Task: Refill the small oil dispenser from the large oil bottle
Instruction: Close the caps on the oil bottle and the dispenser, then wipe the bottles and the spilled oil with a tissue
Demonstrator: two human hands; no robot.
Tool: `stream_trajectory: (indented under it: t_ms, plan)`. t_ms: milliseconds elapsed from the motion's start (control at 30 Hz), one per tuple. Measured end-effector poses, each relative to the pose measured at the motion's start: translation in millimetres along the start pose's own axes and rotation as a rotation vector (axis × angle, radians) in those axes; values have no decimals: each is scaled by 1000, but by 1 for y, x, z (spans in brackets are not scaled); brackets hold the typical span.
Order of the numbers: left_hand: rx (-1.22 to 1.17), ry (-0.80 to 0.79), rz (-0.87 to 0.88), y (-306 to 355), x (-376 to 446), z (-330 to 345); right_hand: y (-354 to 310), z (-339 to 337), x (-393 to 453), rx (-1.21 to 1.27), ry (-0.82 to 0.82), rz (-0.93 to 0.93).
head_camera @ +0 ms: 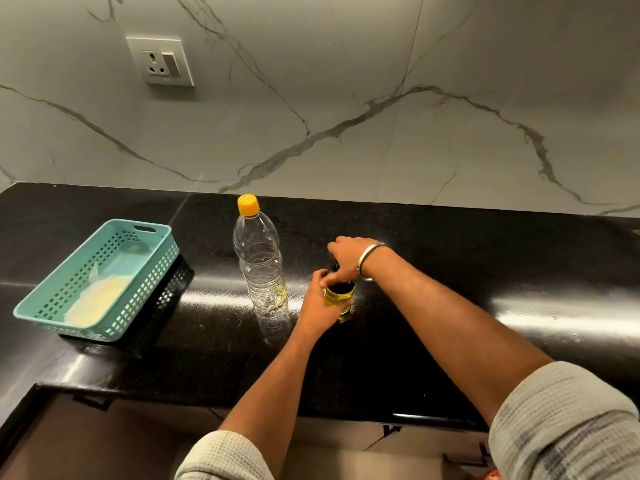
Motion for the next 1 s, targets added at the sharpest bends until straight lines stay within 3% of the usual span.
stream_trajectory:
  t_ms: [133, 833, 1000]
  plan:
    - [-4, 2, -10, -2, 3, 0, -5, -2, -1, -9, -124, -171]
    - [-21, -10, 12, 1, -7, -1, -1, 23, -5, 91, 45, -129]
    - [75, 3, 45, -7, -14, -13, -4, 30, -12, 60, 116, -120]
Point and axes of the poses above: each hand's wrist, its own x-axis towards the middle knuckle, its own z-axis out of the palm, y = z × x, the point moved 1 cm from there along x, towards the middle knuckle
